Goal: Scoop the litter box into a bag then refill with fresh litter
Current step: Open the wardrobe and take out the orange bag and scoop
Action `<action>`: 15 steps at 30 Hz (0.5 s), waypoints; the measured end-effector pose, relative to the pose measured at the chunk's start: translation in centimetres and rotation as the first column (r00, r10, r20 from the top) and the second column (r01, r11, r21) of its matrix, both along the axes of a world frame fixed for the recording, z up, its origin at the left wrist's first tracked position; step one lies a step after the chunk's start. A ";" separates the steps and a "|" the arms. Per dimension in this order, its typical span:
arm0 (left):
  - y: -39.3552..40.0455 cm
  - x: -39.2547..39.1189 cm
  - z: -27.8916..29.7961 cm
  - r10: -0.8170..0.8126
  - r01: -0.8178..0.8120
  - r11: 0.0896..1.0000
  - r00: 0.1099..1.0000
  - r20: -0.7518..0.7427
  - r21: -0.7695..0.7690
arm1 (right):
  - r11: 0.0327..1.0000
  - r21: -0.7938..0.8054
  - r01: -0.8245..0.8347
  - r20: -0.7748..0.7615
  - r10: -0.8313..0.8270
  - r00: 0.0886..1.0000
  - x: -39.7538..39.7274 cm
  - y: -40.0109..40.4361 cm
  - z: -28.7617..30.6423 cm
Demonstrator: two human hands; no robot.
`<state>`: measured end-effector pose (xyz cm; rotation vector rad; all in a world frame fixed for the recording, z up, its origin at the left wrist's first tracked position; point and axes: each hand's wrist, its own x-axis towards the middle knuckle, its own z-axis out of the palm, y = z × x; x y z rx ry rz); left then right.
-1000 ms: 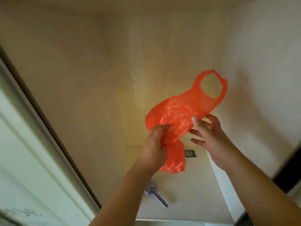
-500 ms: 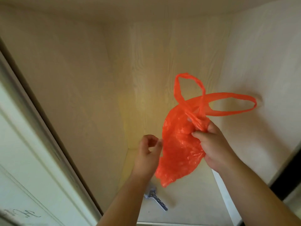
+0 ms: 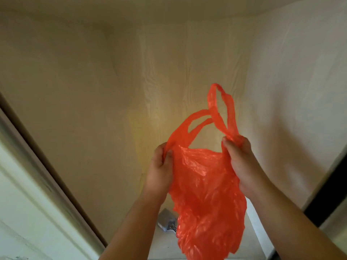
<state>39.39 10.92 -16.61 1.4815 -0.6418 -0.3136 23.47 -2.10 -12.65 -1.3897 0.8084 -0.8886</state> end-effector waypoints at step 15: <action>-0.3 -4.1 1.2 -0.247 0.227 0.968 0.810 0.532 0.104 | 0.990 -0.023 -0.141 -0.064 0.140 0.988 4.3 1.6 0.1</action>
